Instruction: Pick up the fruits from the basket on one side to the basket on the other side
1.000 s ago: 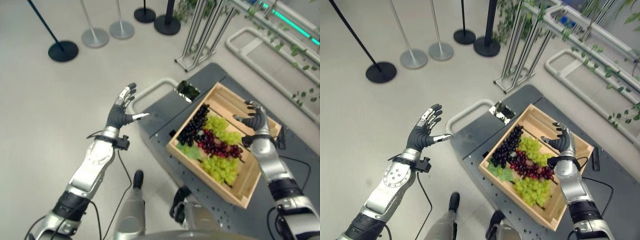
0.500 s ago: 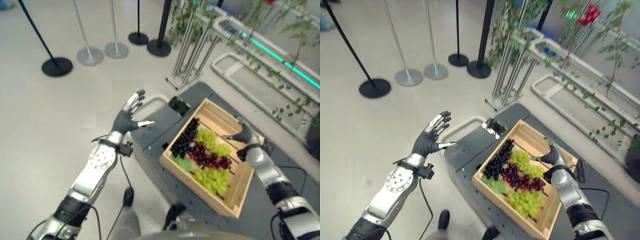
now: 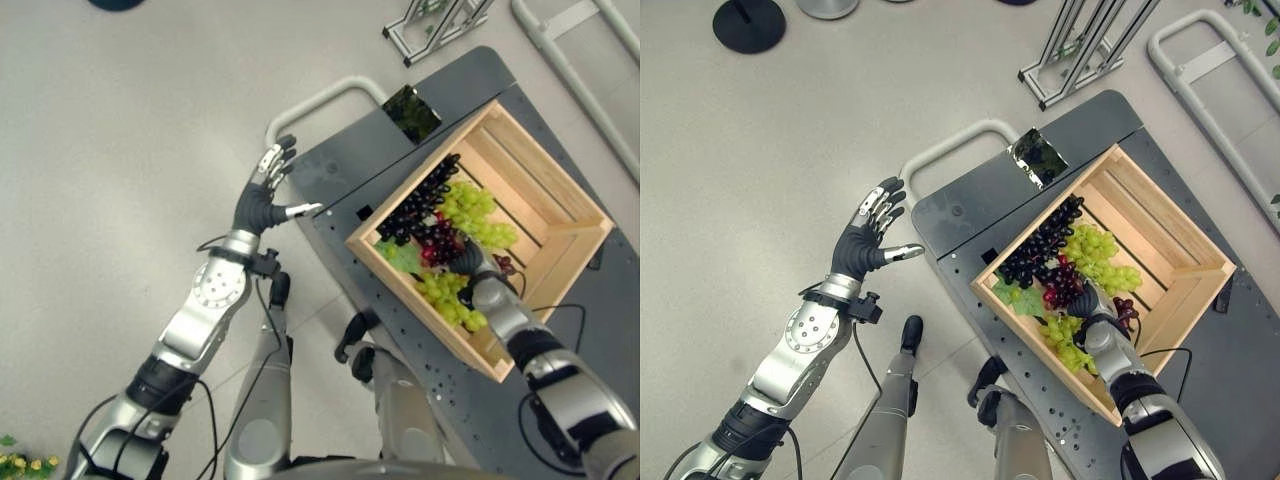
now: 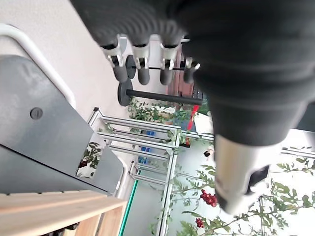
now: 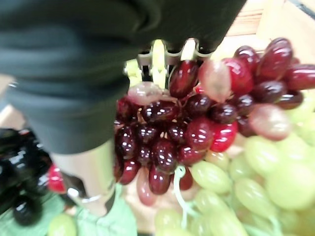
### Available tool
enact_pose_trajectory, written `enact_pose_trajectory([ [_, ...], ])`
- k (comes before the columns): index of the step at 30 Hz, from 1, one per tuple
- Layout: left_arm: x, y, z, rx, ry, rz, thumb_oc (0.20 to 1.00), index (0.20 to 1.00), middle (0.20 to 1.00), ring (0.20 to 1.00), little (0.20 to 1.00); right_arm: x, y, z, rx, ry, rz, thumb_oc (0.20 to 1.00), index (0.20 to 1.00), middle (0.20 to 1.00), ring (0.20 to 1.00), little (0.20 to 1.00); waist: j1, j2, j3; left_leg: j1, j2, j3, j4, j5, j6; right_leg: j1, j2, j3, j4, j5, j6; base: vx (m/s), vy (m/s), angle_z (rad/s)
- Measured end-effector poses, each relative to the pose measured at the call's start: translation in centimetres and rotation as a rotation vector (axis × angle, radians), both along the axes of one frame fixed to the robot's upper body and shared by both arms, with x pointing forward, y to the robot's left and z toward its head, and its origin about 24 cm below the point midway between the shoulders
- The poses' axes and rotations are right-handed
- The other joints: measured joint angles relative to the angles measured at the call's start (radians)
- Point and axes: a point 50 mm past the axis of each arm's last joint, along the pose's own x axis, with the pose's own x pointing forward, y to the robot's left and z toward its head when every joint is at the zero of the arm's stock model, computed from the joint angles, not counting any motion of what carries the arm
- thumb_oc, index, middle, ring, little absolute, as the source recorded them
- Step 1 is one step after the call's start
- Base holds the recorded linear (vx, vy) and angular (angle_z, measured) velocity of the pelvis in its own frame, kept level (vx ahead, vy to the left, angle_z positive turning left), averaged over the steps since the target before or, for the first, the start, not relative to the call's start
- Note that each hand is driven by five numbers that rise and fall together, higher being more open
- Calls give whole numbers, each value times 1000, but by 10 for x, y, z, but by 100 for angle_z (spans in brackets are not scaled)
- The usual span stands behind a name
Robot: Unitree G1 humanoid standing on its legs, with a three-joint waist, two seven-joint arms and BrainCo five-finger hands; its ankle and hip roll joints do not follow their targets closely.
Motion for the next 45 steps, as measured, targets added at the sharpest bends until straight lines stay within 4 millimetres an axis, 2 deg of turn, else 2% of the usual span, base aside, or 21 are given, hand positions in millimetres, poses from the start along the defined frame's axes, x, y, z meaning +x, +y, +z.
enact_pose_trajectory([
  [5,2,-8,11,-9,-39,-15,1000,1000,1000,1000,1000,9,-1,11,-19,-24,-16,1000,1000,1000,1000,1000,-2,0,0,-33,-1,-1,7,0,0,-35,-5,1,13,-3,-2,0,0,0],
  [9,2,-9,11,-19,-43,-4,1000,1000,1000,1000,1000,17,-3,23,-42,-57,-49,1000,1000,1000,1000,1000,-3,0,0,-74,-5,-3,11,1,1,-80,-12,1,29,-4,-3,0,0,0],
  [19,1,-16,14,-30,-57,-7,1000,1000,1000,1000,1000,25,-5,34,-130,-69,-91,1000,1000,1000,1000,1000,-11,9,-3,-114,-16,-11,12,8,-1,-128,-25,6,47,-9,-1,10,7,1],
  [22,2,-19,18,-38,-72,-9,1000,1000,1000,1000,1000,32,-5,44,-158,-77,-98,1000,1000,1000,1000,1000,-19,13,-4,-132,-18,-9,13,17,1,-153,-28,9,65,-11,-4,49,-2,1],
  [28,1,-30,21,-39,-83,-43,1000,1000,1000,1000,1000,35,-2,48,-210,-69,-113,1000,1000,1000,1000,1000,-25,26,-8,-156,-18,-11,12,14,3,-185,-31,15,75,-15,-6,0,1,-1],
  [37,2,-32,30,-29,-133,-18,1000,1000,1000,1000,1000,36,2,49,-278,-66,-123,1000,1000,1000,1000,1000,-31,37,-61,-227,-19,-14,17,17,3,-259,-34,15,90,-16,-8,0,0,0],
  [45,2,-32,32,-45,-138,-4,1000,1000,1000,1000,1000,42,4,62,-322,-101,-141,1000,1000,1000,1000,1000,-43,36,-69,-276,-19,-15,9,16,2,-312,-36,16,106,-18,-18,0,0,3],
])
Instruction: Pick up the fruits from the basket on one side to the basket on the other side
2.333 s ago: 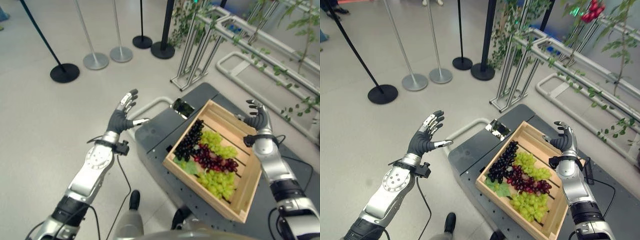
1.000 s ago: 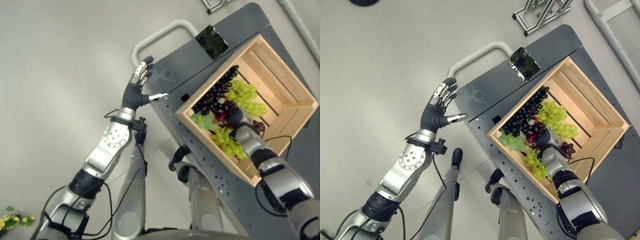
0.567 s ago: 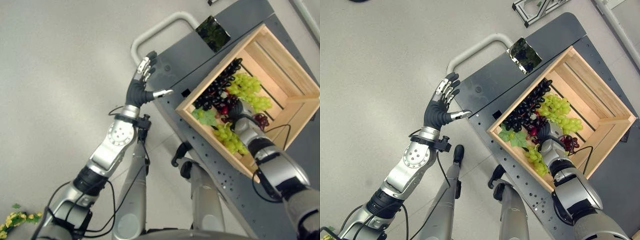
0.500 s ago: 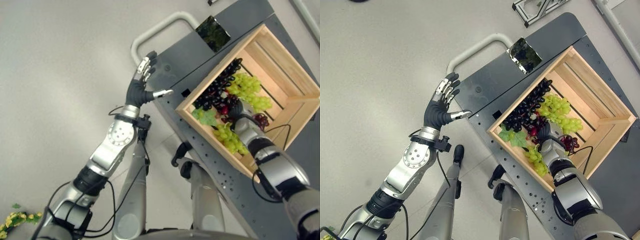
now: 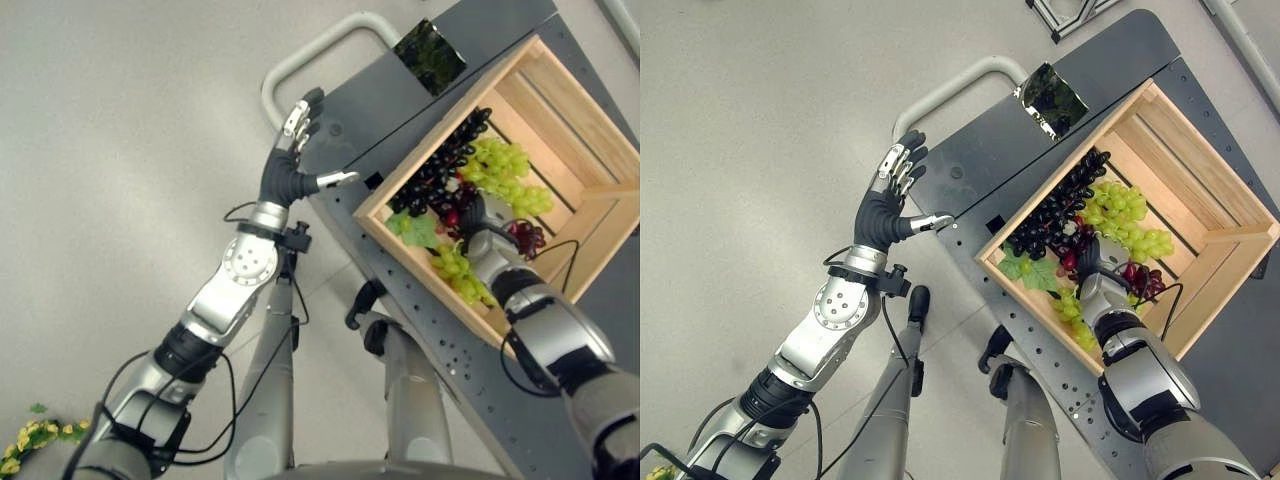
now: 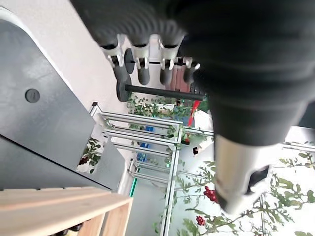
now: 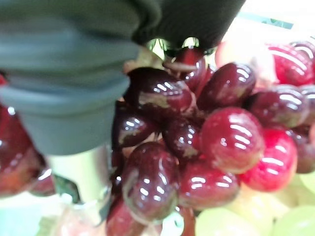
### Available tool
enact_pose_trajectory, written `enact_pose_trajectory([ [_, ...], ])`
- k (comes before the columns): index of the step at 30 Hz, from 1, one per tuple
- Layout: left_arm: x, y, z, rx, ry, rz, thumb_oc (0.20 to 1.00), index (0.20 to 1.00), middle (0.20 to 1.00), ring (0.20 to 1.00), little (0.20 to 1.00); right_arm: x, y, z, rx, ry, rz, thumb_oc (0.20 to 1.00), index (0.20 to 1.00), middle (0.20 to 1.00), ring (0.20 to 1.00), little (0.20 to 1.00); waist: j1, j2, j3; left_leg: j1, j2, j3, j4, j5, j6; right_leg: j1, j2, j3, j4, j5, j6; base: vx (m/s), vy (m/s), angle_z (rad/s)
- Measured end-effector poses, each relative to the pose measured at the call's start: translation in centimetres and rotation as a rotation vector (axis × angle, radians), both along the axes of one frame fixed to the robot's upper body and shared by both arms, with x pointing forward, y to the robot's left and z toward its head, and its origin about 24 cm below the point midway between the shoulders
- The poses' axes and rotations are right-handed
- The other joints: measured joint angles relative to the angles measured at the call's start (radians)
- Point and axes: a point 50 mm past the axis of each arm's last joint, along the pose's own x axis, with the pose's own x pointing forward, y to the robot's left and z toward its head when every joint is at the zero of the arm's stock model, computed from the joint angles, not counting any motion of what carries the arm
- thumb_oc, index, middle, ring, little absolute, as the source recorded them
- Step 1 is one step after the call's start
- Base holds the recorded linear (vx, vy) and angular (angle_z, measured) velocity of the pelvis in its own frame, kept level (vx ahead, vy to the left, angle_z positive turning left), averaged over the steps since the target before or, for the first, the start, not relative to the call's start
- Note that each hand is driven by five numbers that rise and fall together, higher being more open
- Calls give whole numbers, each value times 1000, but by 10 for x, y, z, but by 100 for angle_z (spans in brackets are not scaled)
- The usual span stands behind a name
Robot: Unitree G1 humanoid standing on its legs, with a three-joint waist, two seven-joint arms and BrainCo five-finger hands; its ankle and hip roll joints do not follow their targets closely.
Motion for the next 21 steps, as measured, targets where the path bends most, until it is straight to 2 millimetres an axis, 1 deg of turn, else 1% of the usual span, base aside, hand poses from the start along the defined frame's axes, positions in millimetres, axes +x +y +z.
enact_pose_trajectory([
  [3,0,-1,0,-8,-1,1,1000,1000,1000,1000,1000,2,1,5,-10,-8,-4,1000,1000,1000,1000,1000,-9,0,0,-5,0,1,-27,-8,-10,-12,3,1,-9,3,-5,-5,6,10],
  [4,0,-1,0,-12,-1,2,1000,1000,1000,1000,1000,3,1,6,-11,-12,-7,1000,1000,1000,1000,1000,-10,0,0,-7,0,1,-30,-16,-22,-14,5,2,-17,5,-7,-7,10,7],
  [5,0,-1,1,-14,-2,4,1000,1000,1000,1000,1000,3,1,9,-16,-20,-12,1000,1000,1000,1000,1000,-12,-1,-1,-17,-1,3,-20,-34,-45,-19,2,2,-29,13,-16,0,0,0],
  [6,0,-1,1,-18,-2,8,1000,1000,1000,1000,1000,4,1,10,-17,-24,-11,1000,1000,1000,1000,1000,-10,-1,0,-27,1,2,0,-32,-43,-23,2,1,-25,19,-15,-21,18,-16],
  [7,0,-1,1,-20,-3,11,1000,1000,1000,1000,1000,5,4,12,-23,-29,-2,1000,1000,1000,1000,1000,-9,0,0,-35,0,2,18,-23,-30,-31,3,8,-6,20,-12,-23,5,-21],
  [9,0,-3,4,-11,-23,21,1000,1000,1000,1000,1000,7,4,17,-30,-38,-5,1000,1000,1000,1000,1000,-11,0,0,-38,-5,4,3,-23,-31,-47,4,26,-1,19,-11,-14,-4,-8],
  [10,0,-4,5,-13,-34,25,1000,1000,1000,1000,1000,7,4,19,-37,-45,-11,1000,1000,1000,1000,1000,-12,0,0,-38,-4,3,-16,-38,-51,-49,9,25,-16,21,-11,-17,-8,20],
  [11,0,-5,8,-15,-42,25,1000,1000,1000,1000,1000,7,3,19,-45,-50,-18,1000,1000,1000,1000,1000,-27,-14,-9,-69,-14,2,37,-58,-69,-56,-13,13,-48,45,-22,-13,-4,24],
  [12,0,-5,9,-22,-45,29,1000,1000,1000,1000,1000,8,4,21,-47,-55,-15,1000,1000,1000,1000,1000,-32,-18,-11,-96,-17,1,130,-66,-46,-62,-21,7,-49,46,-22,-10,-4,-5],
  [13,0,-5,7,-27,-38,35,1000,1000,1000,1000,1000,10,9,25,-57,-69,7,1000,1000,1000,1000,1000,-29,-6,-15,-78,3,-6,191,-135,-4,-69,-8,0,-40,54,-12,-10,-11,-14],
  [14,1,-7,10,-20,-48,28,1000,1000,1000,1000,1000,12,9,32,-69,-92,11,1000,1000,1000,1000,1000,-50,-3,-15,-82,-6,0,160,-105,-3,-81,-18,5,-40,68,-2,-10,-8,-14],
  [15,1,-7,11,-21,-52,28,1000,1000,1000,1000,1000,13,10,34,-71,-97,9,1000,1000,1000,1000,1000,-56,-3,-15,-83,-9,-2,147,-94,-3,-84,-19,5,-48,76,1,-10,-8,16],
  [16,1,-7,12,-21,-54,29,1000,1000,1000,1000,1000,13,10,35,-71,-99,7,1000,1000,1000,1000,1000,-61,-3,-15,-84,-11,-5,137,-87,-4,-86,-19,5,-52,82,5,-6,-9,13],
  [18,1,-6,12,-13,-61,50,1000,1000,1000,1000,1000,13,8,36,-74,-104,-10,1000,1000,1000,1000,1000,-63,-3,-15,-96,-12,-14,123,-80,-5,-100,-17,5,-49,81,4,-1,-8,15],
  [19,1,-4,11,-5,-63,63,1000,1000,1000,1000,1000,13,8,37,-75,-107,-12,533,533,533,533,533,-62,-5,-16,-100,-10,-18,119,-76,-9,-104,-16,4,-49,79,1,3,-2,10],
  [20,1,-3,11,-5,-64,70,1000,1000,1000,1000,1000,13,8,37,-75,-107,-11,388,388,388,388,388,-62,-6,-16,-100,-10,-19,114,-74,-12,-106,-15,4,-49,77,-2,6,-5,8],
  [21,1,-3,10,-5,-62,74,1000,1000,1000,1000,1000,13,9,38,-74,-111,-8,200,200,200,200,200,-63,-7,-18,-100,-7,-19,104,-70,-18,-112,-14,4,-48,76,-4,3,-3,4],
])
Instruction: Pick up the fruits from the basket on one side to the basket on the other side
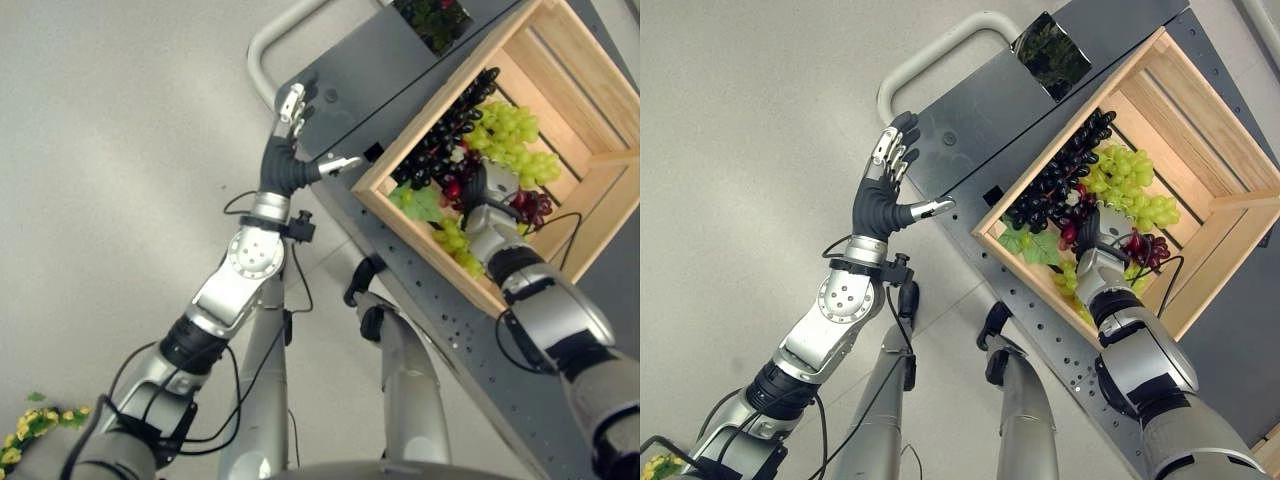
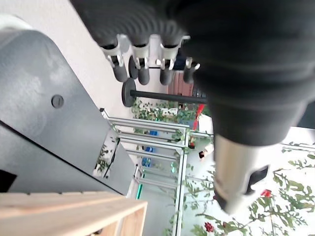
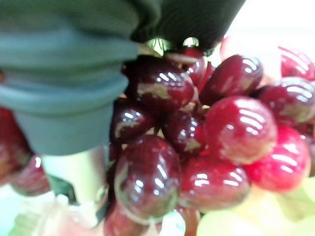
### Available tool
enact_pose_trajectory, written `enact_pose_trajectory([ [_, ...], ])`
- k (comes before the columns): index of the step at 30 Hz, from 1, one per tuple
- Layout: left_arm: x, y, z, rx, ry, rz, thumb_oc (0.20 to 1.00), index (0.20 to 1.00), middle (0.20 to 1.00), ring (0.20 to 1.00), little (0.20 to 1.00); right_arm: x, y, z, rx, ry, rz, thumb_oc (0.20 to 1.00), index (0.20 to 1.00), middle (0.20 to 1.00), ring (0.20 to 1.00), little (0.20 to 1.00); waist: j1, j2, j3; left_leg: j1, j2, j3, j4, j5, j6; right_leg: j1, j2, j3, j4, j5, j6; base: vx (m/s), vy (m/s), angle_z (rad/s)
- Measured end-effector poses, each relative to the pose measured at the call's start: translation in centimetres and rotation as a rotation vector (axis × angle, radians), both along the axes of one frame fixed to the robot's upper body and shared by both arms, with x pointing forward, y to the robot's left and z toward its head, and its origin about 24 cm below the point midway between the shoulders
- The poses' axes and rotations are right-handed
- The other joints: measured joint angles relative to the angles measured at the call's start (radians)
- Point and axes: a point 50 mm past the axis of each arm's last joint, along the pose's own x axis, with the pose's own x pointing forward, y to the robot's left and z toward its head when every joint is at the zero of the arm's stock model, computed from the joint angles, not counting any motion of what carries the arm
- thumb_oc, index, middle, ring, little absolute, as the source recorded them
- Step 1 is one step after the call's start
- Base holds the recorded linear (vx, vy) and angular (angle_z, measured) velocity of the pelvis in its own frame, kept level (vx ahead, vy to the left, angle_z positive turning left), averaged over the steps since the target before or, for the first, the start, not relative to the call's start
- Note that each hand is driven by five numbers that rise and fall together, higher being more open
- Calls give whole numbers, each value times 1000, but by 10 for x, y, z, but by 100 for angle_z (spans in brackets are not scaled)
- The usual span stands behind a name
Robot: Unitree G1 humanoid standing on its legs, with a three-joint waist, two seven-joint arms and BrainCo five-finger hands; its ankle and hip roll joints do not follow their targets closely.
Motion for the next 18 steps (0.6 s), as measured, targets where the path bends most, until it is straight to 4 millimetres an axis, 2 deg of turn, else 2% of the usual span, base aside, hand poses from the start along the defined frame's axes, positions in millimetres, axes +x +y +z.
enact_pose_trajectory([
  [7,0,0,-4,-4,13,2,1000,1000,1000,1000,1000,1,9,7,-26,-51,38,200,200,200,200,200,0,-1,-1,-2,15,11,-15,15,-5,-22,4,0,17,-1,-14,6,8,-5],
  [18,0,1,-3,-13,12,16,1000,1000,1000,1000,1000,-3,13,-1,-34,-73,66,200,200,200,200,200,-1,-1,-1,31,24,24,-43,42,-4,-10,11,4,18,-5,-21,0,0,0],
])
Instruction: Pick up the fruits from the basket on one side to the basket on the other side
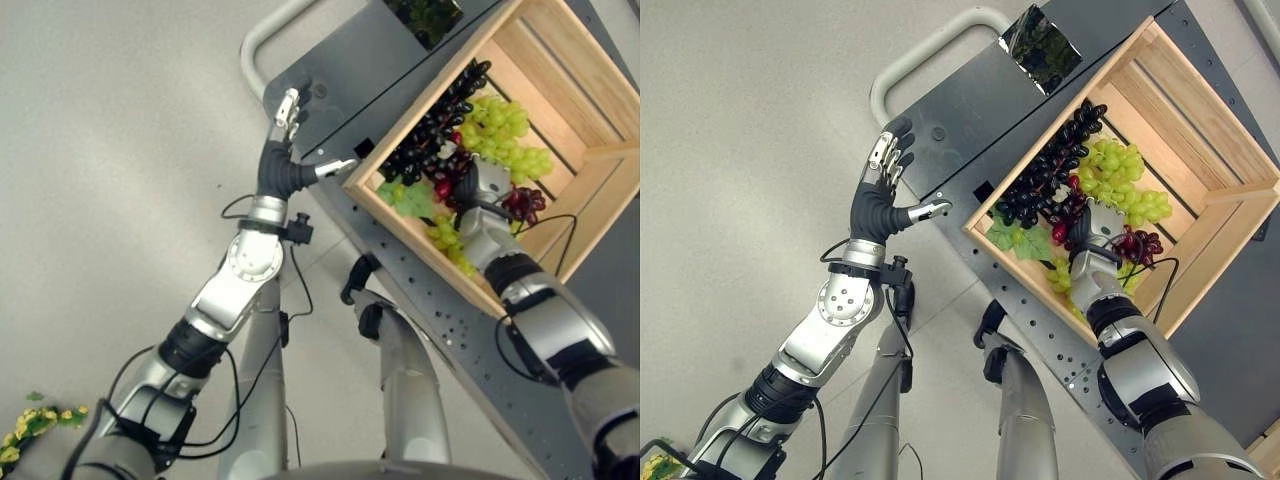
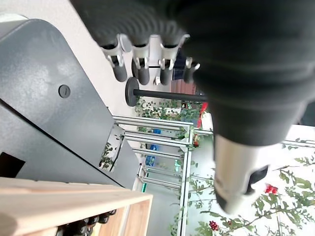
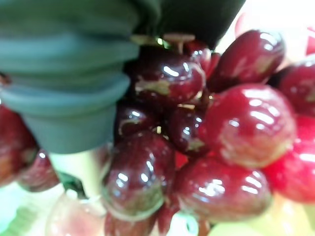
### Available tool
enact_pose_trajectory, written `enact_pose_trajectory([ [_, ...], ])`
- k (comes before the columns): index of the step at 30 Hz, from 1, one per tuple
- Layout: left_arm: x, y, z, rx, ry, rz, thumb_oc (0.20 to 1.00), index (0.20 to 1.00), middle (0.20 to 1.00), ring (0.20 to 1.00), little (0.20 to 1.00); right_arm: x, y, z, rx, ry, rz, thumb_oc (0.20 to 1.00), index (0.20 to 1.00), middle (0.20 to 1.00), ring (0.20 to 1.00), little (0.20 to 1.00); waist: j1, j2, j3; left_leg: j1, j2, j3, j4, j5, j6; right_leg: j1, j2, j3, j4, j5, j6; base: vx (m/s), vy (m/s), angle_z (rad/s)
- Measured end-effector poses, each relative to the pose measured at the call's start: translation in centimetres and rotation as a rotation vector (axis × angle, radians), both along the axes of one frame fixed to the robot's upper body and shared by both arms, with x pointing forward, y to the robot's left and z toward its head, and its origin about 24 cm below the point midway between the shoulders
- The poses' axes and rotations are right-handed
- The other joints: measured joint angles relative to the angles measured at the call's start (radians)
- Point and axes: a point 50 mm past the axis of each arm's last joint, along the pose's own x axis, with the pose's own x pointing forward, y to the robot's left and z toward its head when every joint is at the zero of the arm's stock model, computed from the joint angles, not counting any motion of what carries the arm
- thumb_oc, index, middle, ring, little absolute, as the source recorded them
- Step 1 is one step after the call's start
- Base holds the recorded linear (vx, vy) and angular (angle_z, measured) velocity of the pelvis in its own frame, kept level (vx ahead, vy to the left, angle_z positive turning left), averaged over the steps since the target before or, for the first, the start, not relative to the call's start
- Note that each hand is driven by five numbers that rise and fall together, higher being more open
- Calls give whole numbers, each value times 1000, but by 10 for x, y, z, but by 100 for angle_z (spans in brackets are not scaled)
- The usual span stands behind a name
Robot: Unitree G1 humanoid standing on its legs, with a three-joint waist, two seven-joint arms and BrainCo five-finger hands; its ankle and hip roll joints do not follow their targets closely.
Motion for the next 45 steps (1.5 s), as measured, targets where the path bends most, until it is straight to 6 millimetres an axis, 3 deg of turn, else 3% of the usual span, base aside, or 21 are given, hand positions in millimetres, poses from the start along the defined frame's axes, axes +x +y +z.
enact_pose_trajectory([
  [10,0,1,-3,1,12,5,1000,1000,1000,1000,1000,-14,-2,-3,107,-111,43,200,200,200,200,200,2,23,15,21,2,8,-2,1,-2,23,3,0,0,3,-4,-13,2,0],
  [14,-1,6,-9,5,29,17,1000,1000,1000,1000,1000,-31,12,-15,231,-167,141,200,200,200,200,200,0,56,44,60,1,19,-6,1,0,59,0,-1,-2,-1,-2,-15,8,-1],
  [19,-4,14,-27,42,88,21,1000,1000,1000,1000,1000,-65,24,-33,330,-197,228,200,200,200,200,200,4,56,74,194,6,37,-43,-4,1,176,5,10,-23,-6,4,30,0,-4],
  [20,-5,18,-33,53,110,28,1000,1000,1000,1000,1000,-66,24,-34,353,-196,256,200,200,200,200,200,-2,53,77,239,-2,33,-47,-8,0,225,7,6,-30,-8,8,82,-23,1],
  [21,0,15,-40,93,141,3,1000,1000,1000,1000,1000,-45,2,-43,333,-93,202,200,200,200,200,200,3,56,80,290,0,36,-36,-15,4,282,7,12,-32,-8,14,66,16,3],
  [23,-5,14,-41,96,145,-45,1000,1000,1000,1000,1000,-37,-23,-33,409,-114,79,200,200,200,200,200,2,57,79,339,-1,38,-61,-18,10,323,6,15,-47,-17,27,33,33,4],
  [25,-13,22,-47,41,165,-74,1000,1000,1000,1000,1000,-42,-43,-3,447,-266,57,200,200,200,200,200,20,52,78,402,2,49,-80,-18,11,377,10,20,-71,-9,31,53,20,-12],
  [26,-12,25,-52,66,188,-75,1000,1000,1000,1000,1000,-42,-44,6,444,-299,77,200,200,200,200,200,24,50,80,426,6,56,-85,-19,11,403,24,27,-90,-1,31,66,23,-22],
  [29,-10,30,-61,110,230,-76,1000,1000,1000,1000,1000,-45,-38,7,455,-313,127,200,200,200,200,200,27,44,79,524,16,77,-126,-21,13,498,39,35,-146,14,39,81,6,-18],
  [35,-19,42,-69,115,260,-76,1000,1000,1000,1000,1000,-66,-43,-11,493,-287,139,200,200,200,200,200,26,41,72,672,19,88,-177,-30,13,662,65,36,-246,42,50,106,6,-7],
  [38,-20,51,-70,101,272,-62,1000,1000,1000,1000,1000,-73,-53,-12,506,-301,104,200,200,200,200,200,21,34,39,683,18,100,-184,-39,15,685,70,39,-285,55,57,98,-5,-6],
  [42,-19,53,-70,92,280,-78,1000,1000,1000,1000,1000,-73,-52,-8,513,-301,128,200,200,200,200,200,19,23,21,725,22,108,-207,-39,15,736,83,42,-338,73,61,116,2,-6],
  [45,-22,53,-77,104,316,-97,1000,1000,1000,1000,1000,-73,-47,3,542,-335,187,200,200,200,200,200,1,19,-52,751,24,114,-237,-39,15,771,95,43,-399,95,66,103,13,-6],
])
